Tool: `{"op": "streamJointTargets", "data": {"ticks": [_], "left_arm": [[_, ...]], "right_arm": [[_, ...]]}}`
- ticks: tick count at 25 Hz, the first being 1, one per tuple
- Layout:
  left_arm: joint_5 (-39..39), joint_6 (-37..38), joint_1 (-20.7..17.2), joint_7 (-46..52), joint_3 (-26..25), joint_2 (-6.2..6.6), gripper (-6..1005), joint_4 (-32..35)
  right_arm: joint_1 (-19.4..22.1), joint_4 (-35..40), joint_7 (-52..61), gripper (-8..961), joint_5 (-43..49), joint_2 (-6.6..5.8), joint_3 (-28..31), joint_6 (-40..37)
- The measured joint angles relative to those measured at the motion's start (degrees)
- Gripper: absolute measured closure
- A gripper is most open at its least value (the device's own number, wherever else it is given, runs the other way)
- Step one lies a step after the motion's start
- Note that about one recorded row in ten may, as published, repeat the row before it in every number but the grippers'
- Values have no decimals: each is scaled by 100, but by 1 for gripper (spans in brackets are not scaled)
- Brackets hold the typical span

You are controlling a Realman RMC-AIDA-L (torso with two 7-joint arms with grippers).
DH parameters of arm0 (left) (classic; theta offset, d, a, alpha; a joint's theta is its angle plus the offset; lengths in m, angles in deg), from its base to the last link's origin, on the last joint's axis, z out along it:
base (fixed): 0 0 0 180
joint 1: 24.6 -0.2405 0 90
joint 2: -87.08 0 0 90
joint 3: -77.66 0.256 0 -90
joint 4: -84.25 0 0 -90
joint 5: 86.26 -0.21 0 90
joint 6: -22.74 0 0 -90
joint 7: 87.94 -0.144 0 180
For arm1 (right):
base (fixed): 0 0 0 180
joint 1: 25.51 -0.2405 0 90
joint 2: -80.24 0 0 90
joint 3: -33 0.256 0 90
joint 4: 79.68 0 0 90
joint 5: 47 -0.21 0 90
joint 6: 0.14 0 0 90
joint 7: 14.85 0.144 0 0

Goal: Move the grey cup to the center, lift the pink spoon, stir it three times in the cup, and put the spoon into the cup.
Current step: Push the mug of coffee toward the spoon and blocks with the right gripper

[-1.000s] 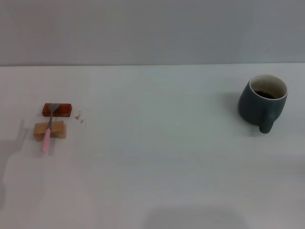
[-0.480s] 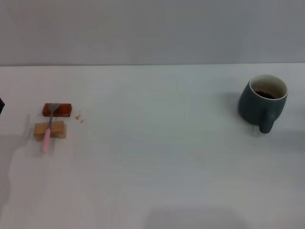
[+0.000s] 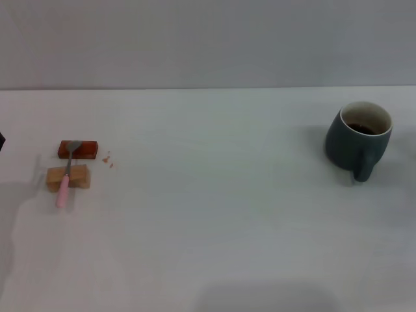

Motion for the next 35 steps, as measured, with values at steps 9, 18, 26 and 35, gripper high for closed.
{"op": "streamJointTargets", "data": {"ticks": [9,18,26,35], "left_arm": [[0,0,48,0,-1,0,164,33],[0,0,52,0,-10,0,163,45],[0,1,55,0,-18,0,163,45],[0,-13,110,-16,-18,8,163,66]], "right_arm": [[-219,-53,-5,954,11,60,-222,280],[-356,-64,-11,953,156,156,-324,537],[-451,-81,-12,953,158,224,-478,677],[-641,-150,-12,953,273,395,-728,739]]}}
